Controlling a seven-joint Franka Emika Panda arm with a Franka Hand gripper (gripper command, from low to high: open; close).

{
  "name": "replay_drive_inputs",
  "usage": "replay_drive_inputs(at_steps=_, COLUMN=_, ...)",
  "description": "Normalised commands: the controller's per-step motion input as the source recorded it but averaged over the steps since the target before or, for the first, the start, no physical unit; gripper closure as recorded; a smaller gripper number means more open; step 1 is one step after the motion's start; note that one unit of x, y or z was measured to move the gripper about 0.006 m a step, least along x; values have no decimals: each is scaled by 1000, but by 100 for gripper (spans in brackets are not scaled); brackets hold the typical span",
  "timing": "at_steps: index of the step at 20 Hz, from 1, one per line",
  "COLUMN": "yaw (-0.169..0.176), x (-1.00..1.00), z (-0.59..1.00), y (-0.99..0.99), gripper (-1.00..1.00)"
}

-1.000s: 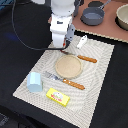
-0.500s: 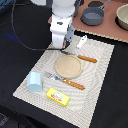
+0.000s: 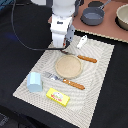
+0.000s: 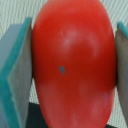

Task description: Interact with the objects in diverse but meaningful ways.

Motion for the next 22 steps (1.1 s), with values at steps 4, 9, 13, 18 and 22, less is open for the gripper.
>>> replay_drive_inputs(at_steps=4, yaw=-50, x=113, z=832, y=0, gripper=100)
replay_drive_inputs(at_steps=9, yaw=-37, x=507, z=530, y=-190, gripper=100)
replay_drive_inputs(at_steps=13, yaw=-46, x=790, z=365, y=-434, gripper=100)
replay_drive_inputs(at_steps=18, yaw=-67, x=882, z=262, y=-556, gripper=100)
replay_drive_inputs(at_steps=22, yaw=-73, x=856, z=164, y=-618, gripper=100)
